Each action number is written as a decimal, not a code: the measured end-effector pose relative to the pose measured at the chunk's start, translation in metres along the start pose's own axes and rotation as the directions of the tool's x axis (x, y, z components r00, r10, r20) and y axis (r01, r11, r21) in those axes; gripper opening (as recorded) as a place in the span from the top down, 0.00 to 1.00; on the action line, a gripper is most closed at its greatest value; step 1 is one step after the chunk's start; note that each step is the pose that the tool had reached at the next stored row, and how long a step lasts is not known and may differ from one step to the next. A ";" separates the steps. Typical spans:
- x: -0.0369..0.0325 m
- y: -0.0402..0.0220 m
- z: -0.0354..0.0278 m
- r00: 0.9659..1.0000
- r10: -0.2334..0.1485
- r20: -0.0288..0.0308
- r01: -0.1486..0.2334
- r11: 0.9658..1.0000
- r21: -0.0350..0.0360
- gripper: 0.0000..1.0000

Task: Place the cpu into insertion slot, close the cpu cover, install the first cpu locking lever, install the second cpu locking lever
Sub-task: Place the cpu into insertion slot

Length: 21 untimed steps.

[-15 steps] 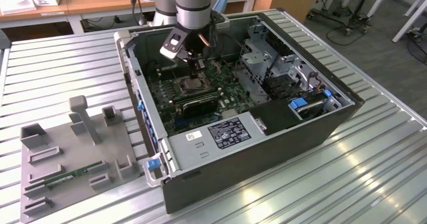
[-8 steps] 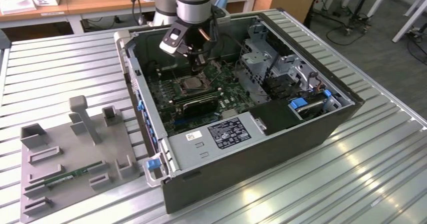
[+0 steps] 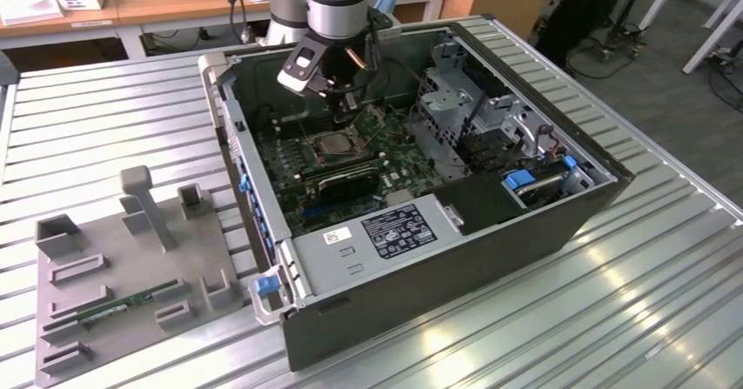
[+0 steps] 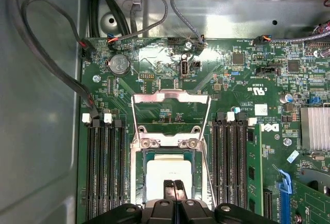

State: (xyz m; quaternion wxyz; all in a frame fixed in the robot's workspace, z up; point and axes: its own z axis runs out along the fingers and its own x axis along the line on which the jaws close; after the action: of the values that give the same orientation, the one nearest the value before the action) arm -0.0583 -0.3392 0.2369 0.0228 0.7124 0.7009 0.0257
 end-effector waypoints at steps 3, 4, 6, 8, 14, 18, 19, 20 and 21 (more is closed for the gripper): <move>0.0000 0.0000 0.0000 1.000 0.000 0.000 0.000 1.000 0.002 0.89; 0.0000 0.0000 0.0000 1.000 0.000 0.000 0.000 1.000 0.002 0.89; 0.0000 0.0000 0.0000 1.000 0.000 0.000 0.000 1.000 0.003 0.89; 0.0000 0.0001 -0.0008 1.000 0.000 0.000 0.000 1.000 0.003 0.89; 0.0000 0.0003 -0.0043 1.000 0.000 0.000 0.000 1.000 0.003 0.89; 0.0000 0.0006 -0.0044 1.000 0.000 0.000 0.000 1.000 0.003 0.89; 0.0000 0.0008 -0.0044 1.000 0.000 0.000 0.000 1.000 0.003 0.89; 0.0000 0.0012 -0.0044 1.000 0.000 0.000 0.000 1.000 0.003 0.89; 0.0000 0.0015 -0.0043 1.000 0.000 0.000 0.000 1.000 0.003 0.89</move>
State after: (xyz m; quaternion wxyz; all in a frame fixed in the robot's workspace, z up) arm -0.0571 -0.3392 0.2413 0.0218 0.7125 0.7009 0.0247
